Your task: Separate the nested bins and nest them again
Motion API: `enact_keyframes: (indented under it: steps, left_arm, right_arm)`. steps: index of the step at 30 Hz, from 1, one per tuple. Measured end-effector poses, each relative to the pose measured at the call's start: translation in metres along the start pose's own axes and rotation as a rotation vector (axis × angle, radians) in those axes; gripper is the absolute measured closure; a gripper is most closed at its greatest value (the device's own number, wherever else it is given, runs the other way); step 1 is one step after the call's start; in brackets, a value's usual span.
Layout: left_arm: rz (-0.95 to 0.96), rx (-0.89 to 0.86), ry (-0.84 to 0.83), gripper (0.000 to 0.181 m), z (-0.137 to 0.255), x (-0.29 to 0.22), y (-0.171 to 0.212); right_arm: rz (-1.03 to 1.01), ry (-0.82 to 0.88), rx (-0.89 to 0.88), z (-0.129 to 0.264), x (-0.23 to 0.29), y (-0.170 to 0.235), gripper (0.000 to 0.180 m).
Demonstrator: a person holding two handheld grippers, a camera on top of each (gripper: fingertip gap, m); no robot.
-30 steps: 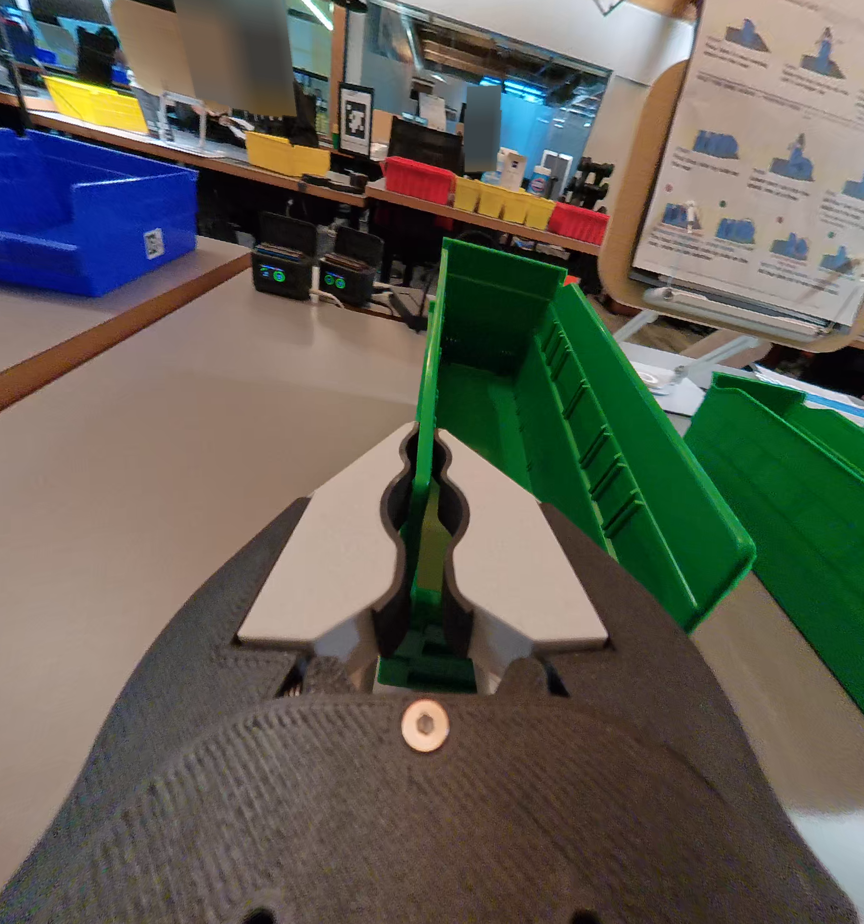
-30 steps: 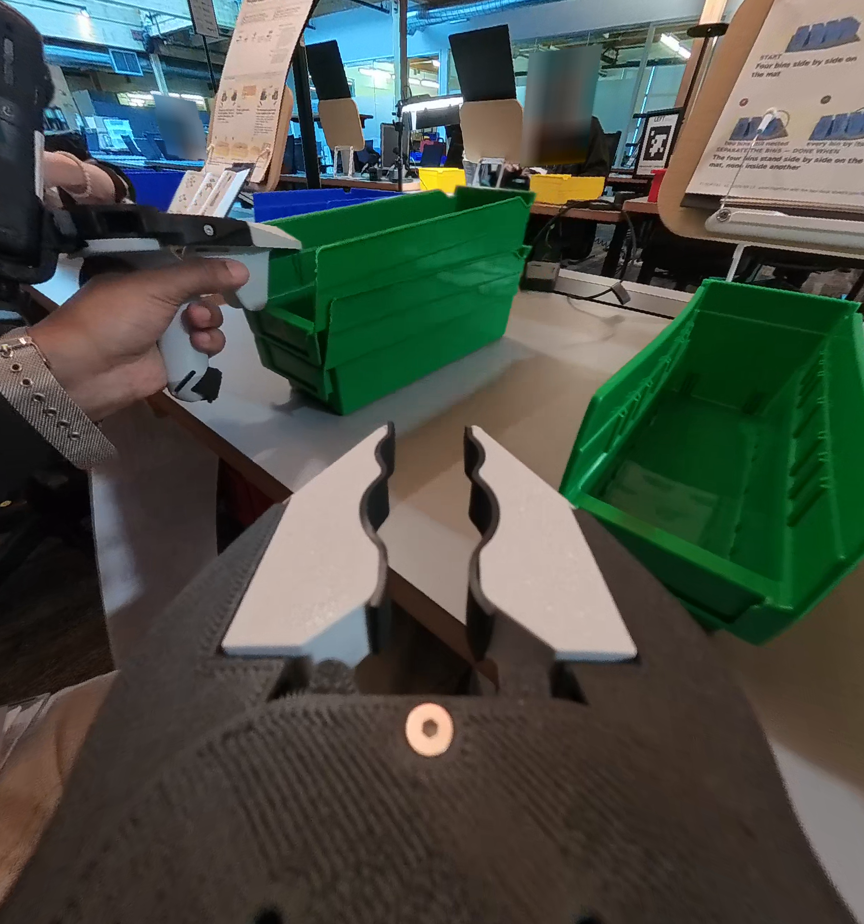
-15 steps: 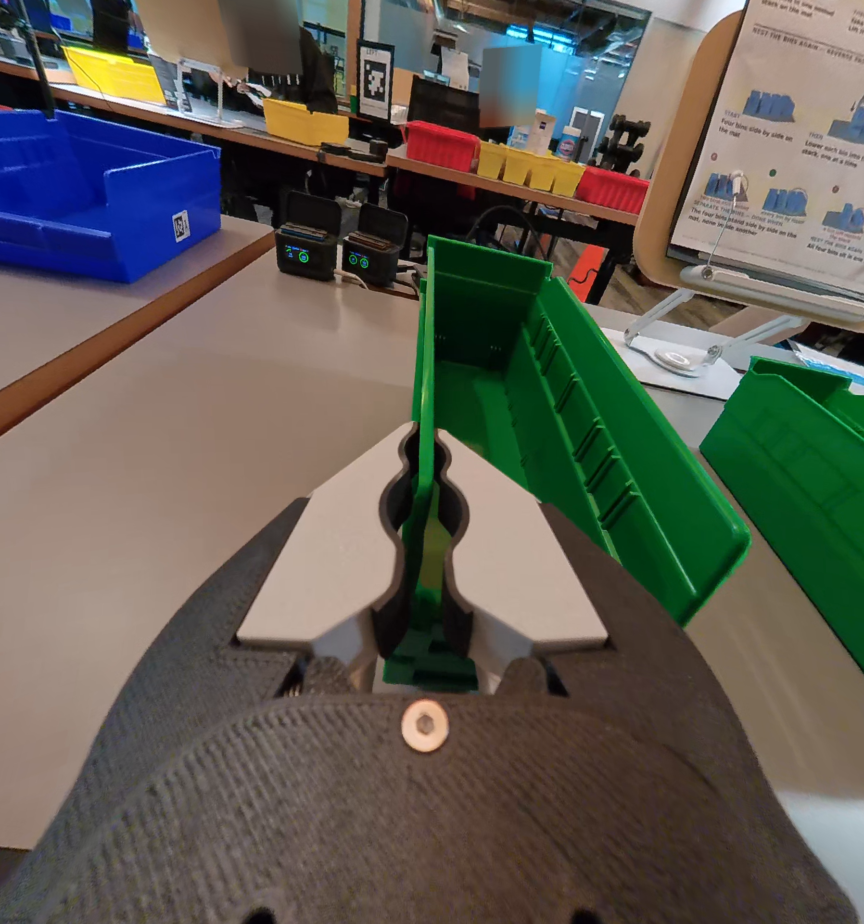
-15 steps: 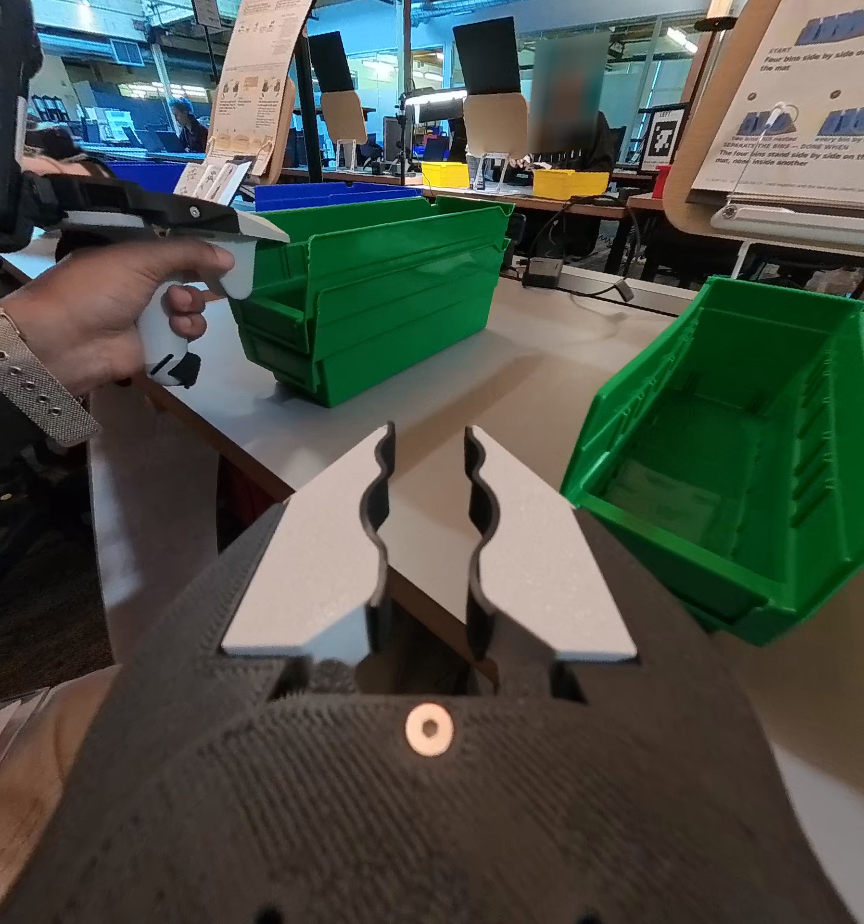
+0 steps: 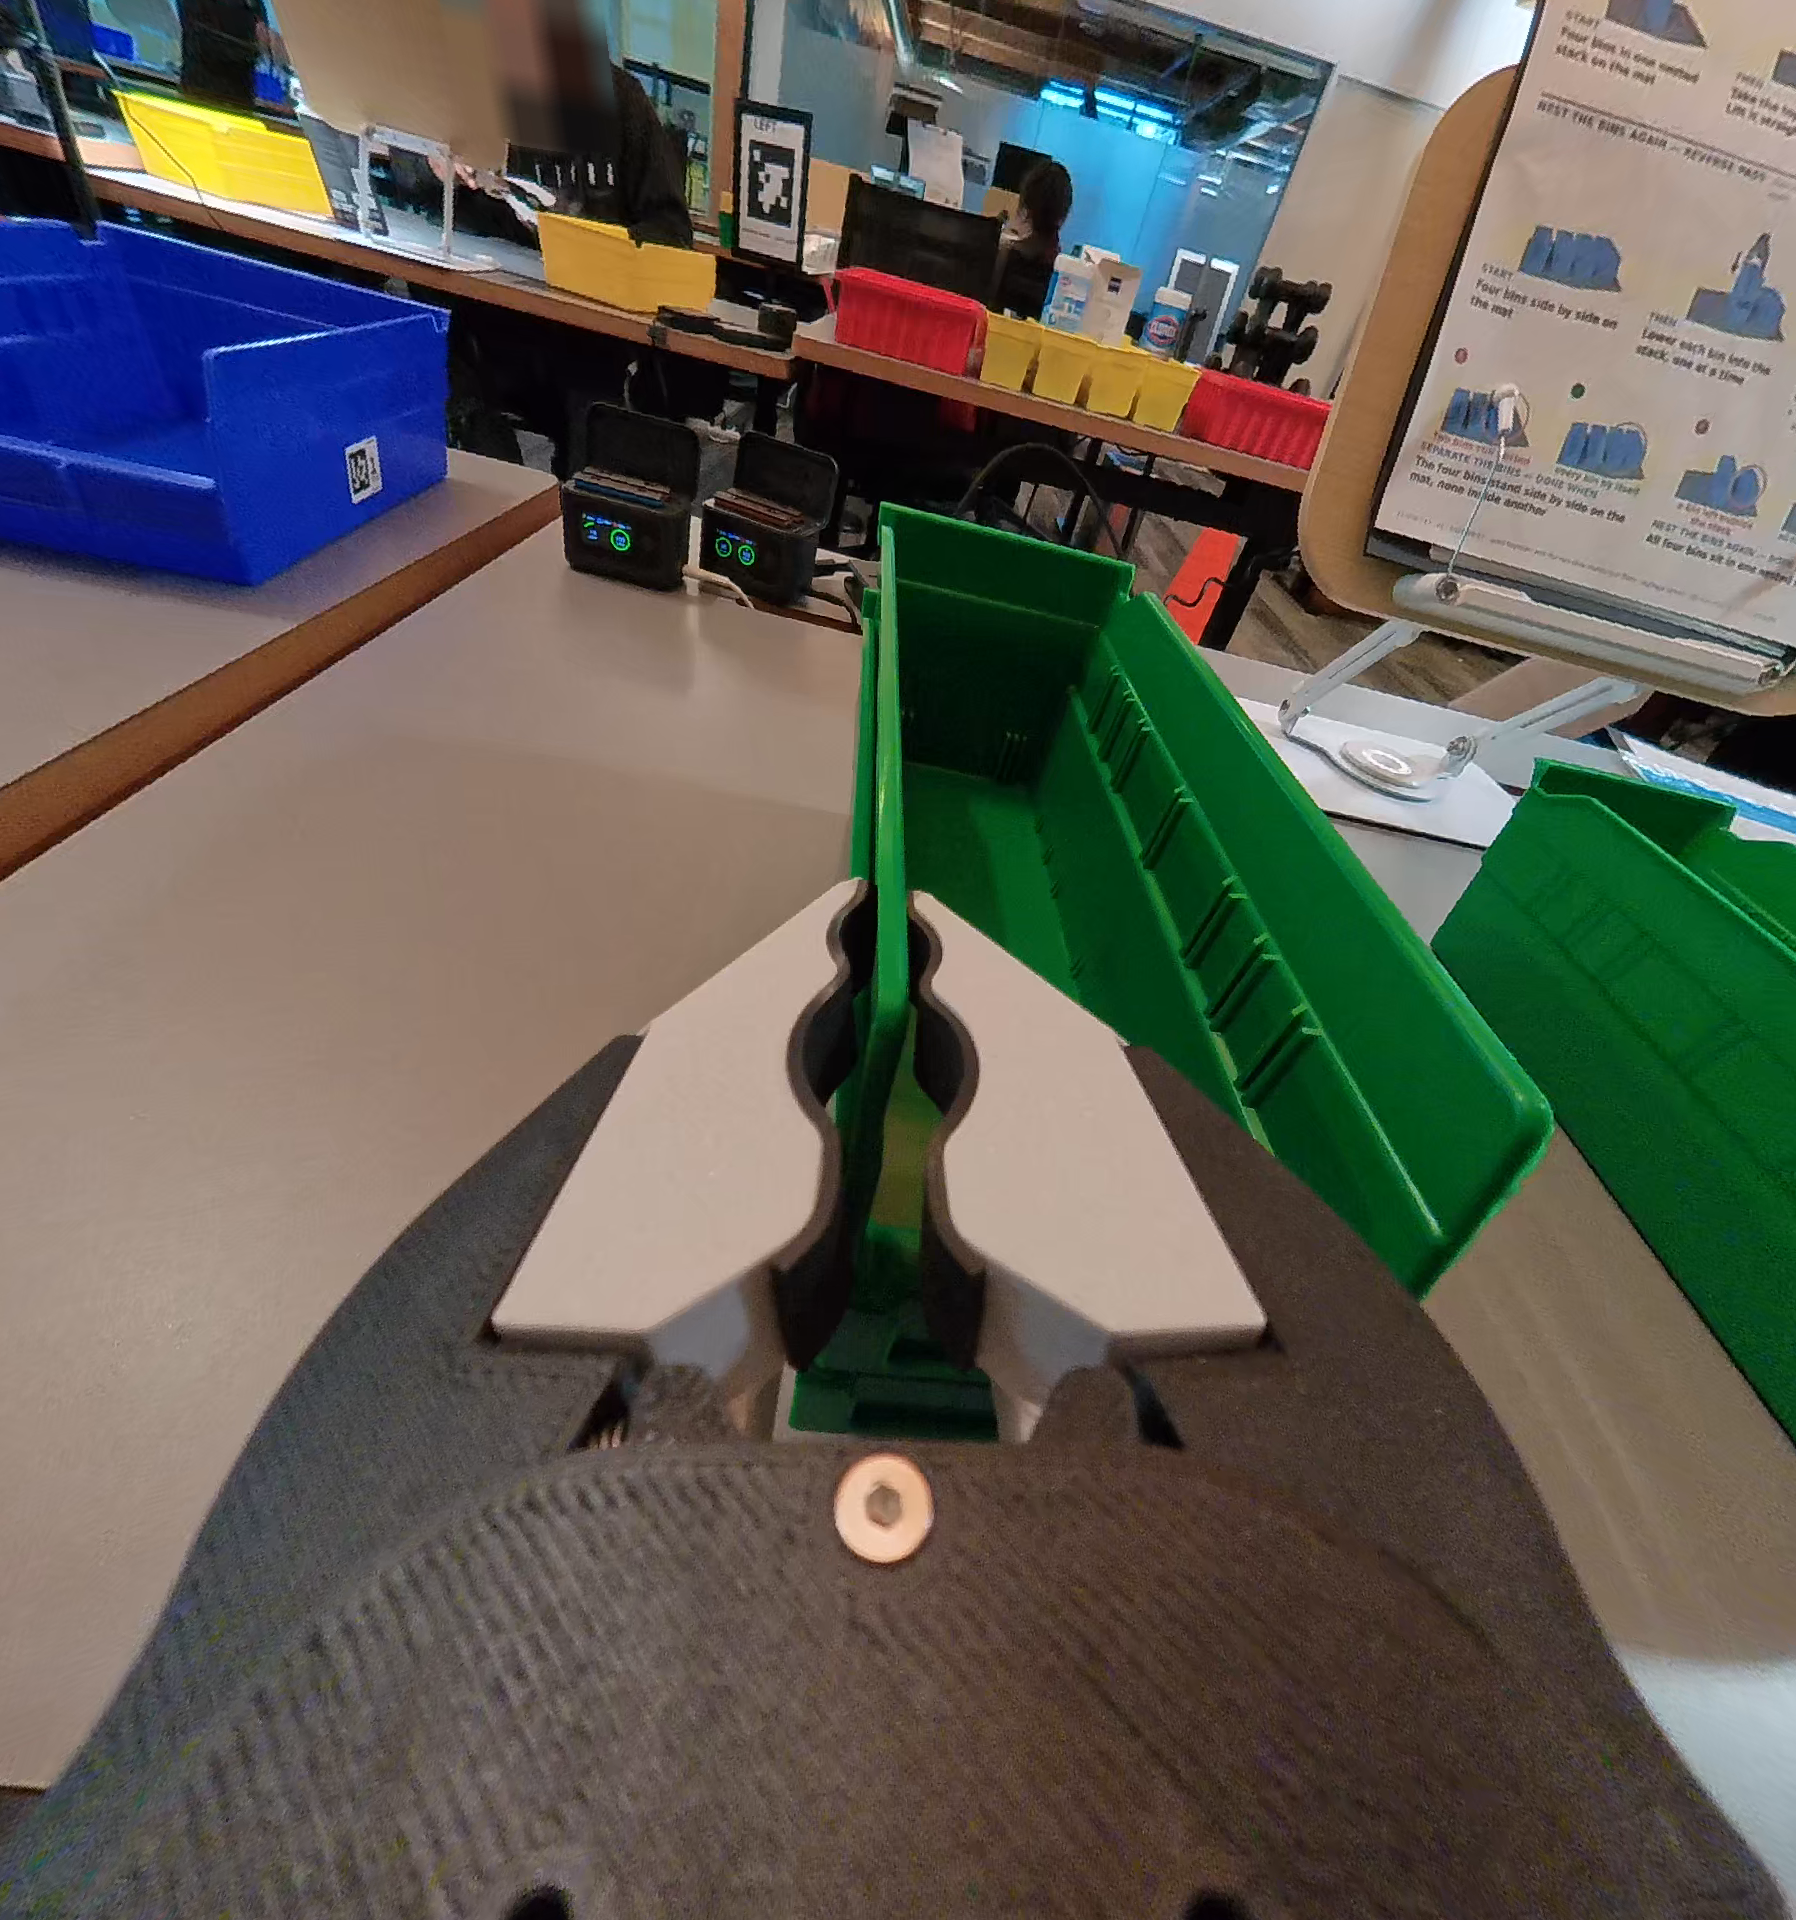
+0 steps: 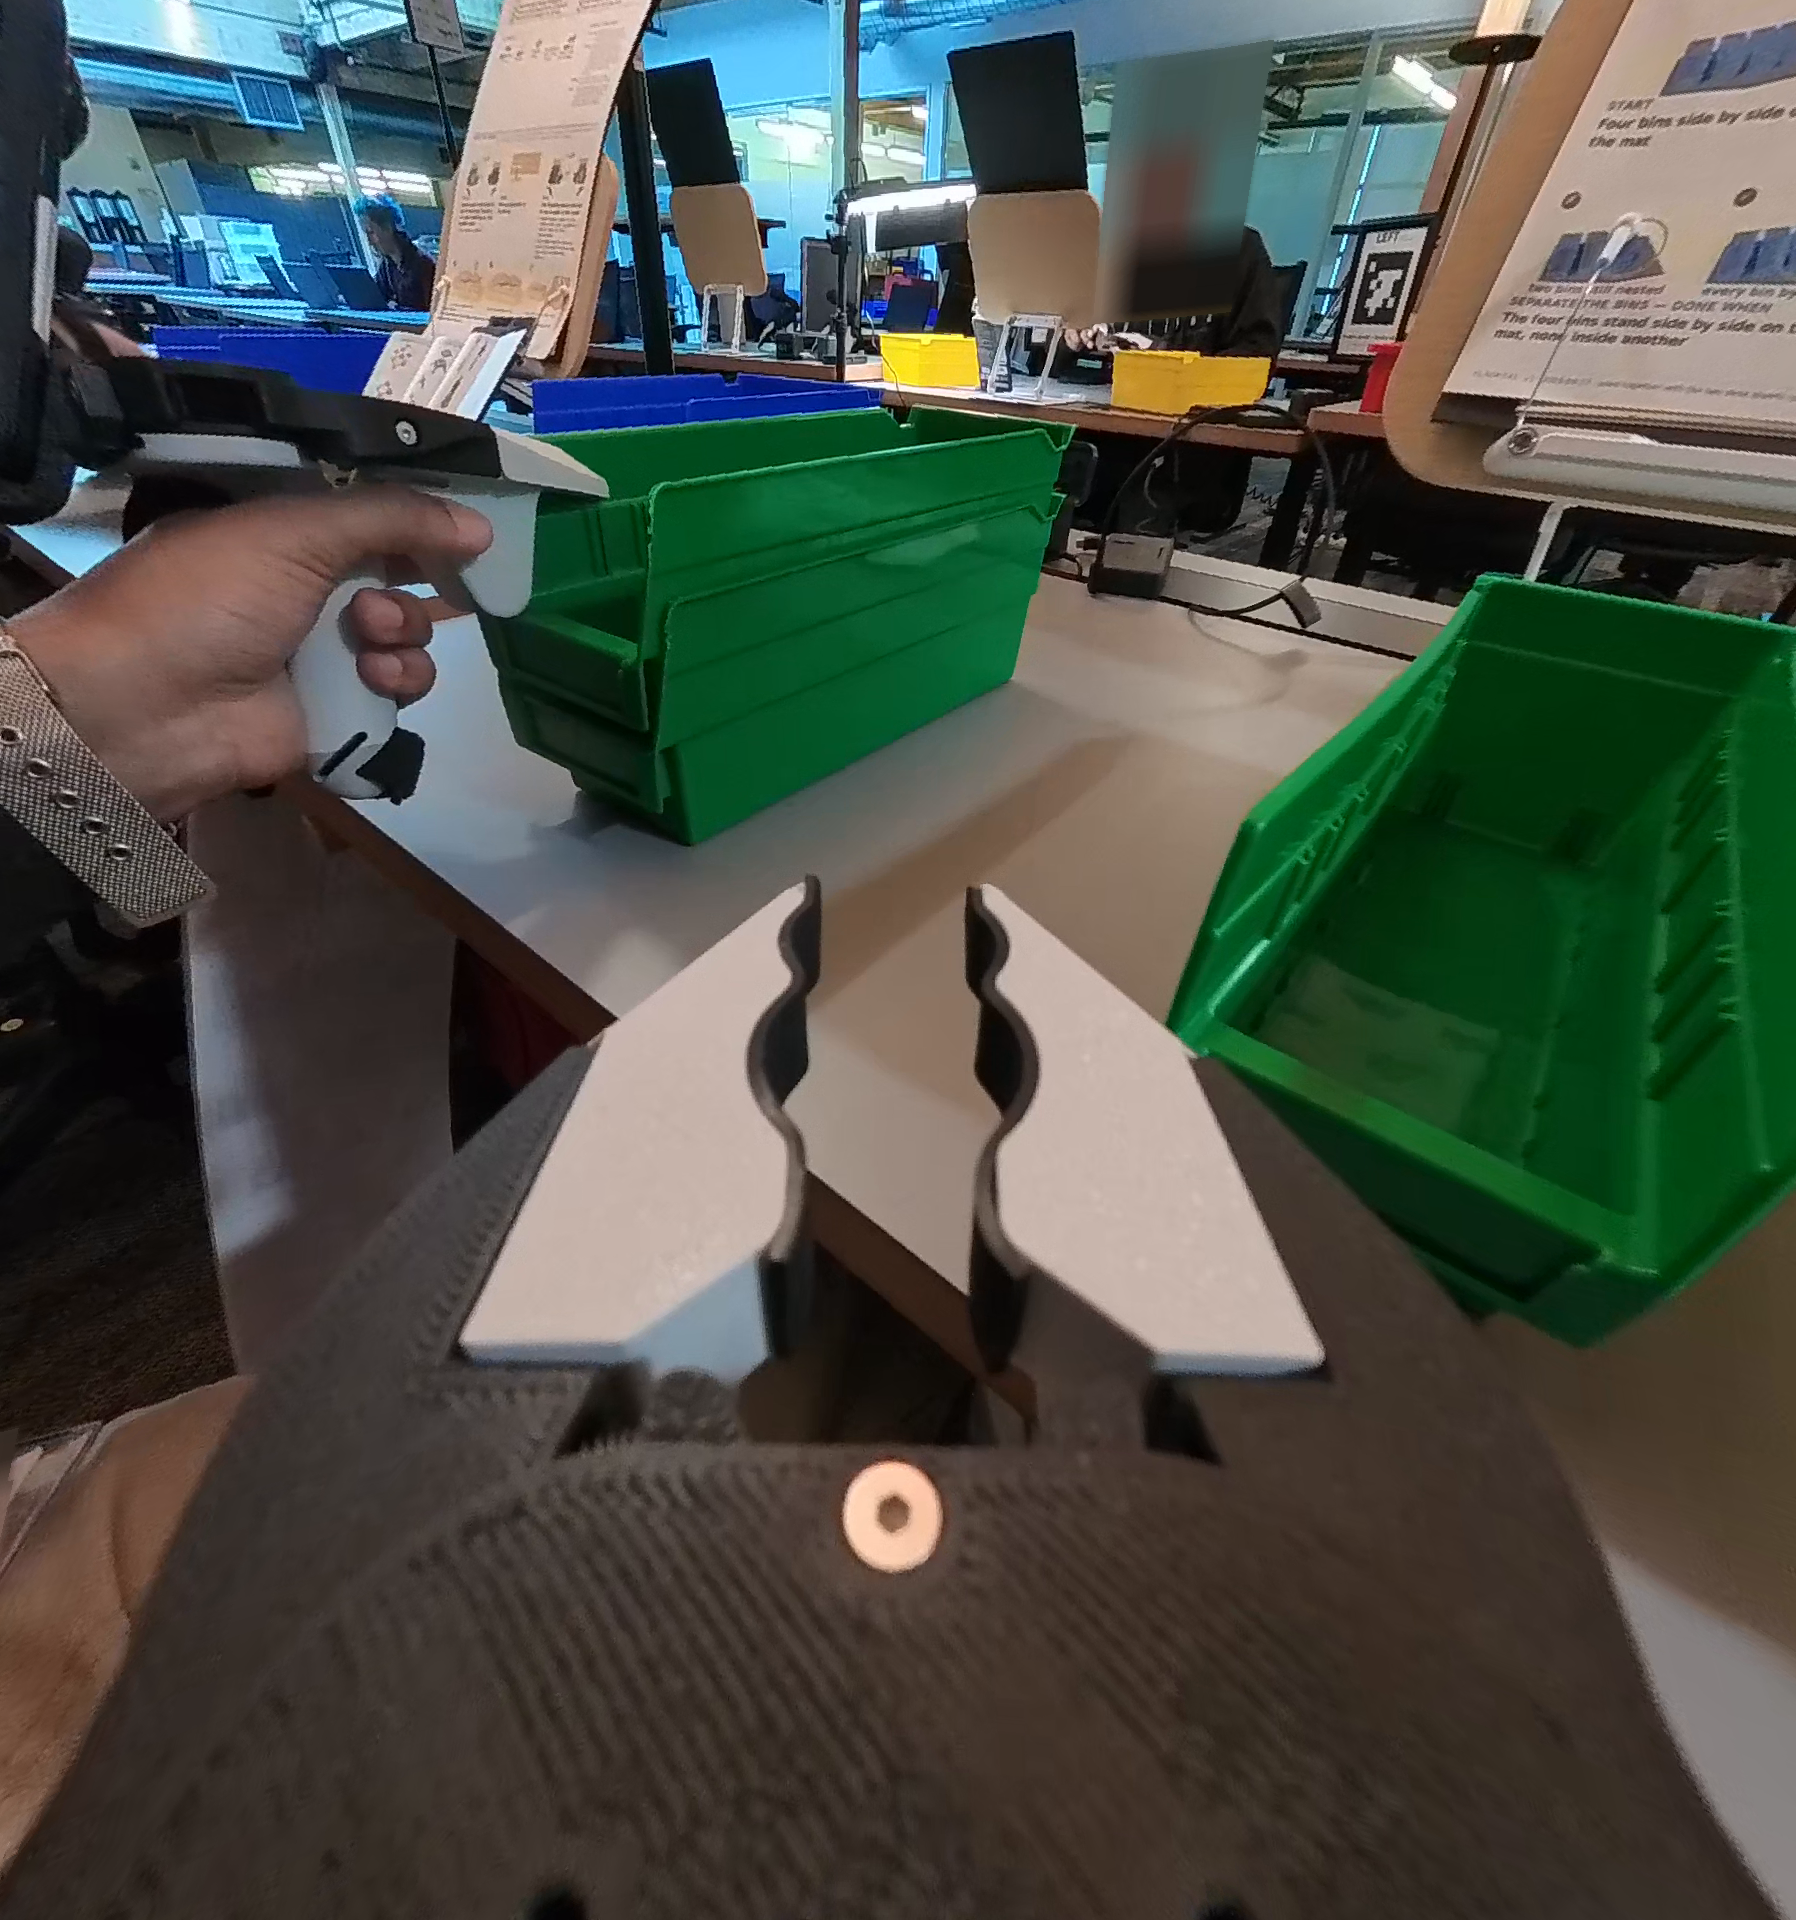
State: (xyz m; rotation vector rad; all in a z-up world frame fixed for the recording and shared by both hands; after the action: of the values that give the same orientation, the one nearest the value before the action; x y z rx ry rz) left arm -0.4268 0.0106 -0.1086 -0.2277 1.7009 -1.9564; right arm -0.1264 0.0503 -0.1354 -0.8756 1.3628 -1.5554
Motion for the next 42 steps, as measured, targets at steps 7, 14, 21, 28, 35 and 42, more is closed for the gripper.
enact_keyframes:
  steps: [7,14,21,28,35,42]
  left_arm:
    - [0.000,-0.001,0.002,0.181,0.000,0.000,0.000]
    - [-0.038,0.025,-0.008,0.181,-0.001,0.000,-0.001]
    - [-0.027,0.018,0.005,0.181,-0.001,0.001,0.000]
    - [-0.002,-0.036,-0.020,0.172,0.004,0.001,-0.006]
    - [-0.017,-0.117,-0.006,0.144,0.027,-0.024,-0.035]
    - [-0.074,-0.109,0.212,0.144,0.042,-0.099,-0.026]
  right_arm:
    - [0.002,-0.005,0.009,-0.001,0.001,0.001,0.152]
    - [0.003,-0.009,0.013,-0.001,0.002,0.002,0.152]
    - [0.010,-0.006,0.011,-0.001,0.002,0.002,0.152]
    - [0.092,0.092,-0.091,0.010,-0.022,-0.019,0.152]
    - [0.011,0.582,-0.383,0.093,-0.162,-0.062,0.171]
    - [-0.090,0.776,-0.076,0.131,-0.269,-0.007,0.132]
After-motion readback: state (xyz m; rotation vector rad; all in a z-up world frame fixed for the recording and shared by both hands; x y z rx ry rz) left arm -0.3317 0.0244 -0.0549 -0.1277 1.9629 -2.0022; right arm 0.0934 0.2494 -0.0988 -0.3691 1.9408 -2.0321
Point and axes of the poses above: each gripper's, where its closed fingertips meet, z back along the fingers, y out of its underside, x = y × z across the jaws, the point moved 5 cm from there along z, back along the fingers, and after that the axes turned 3 degrees about x, right-handed, at the moved point
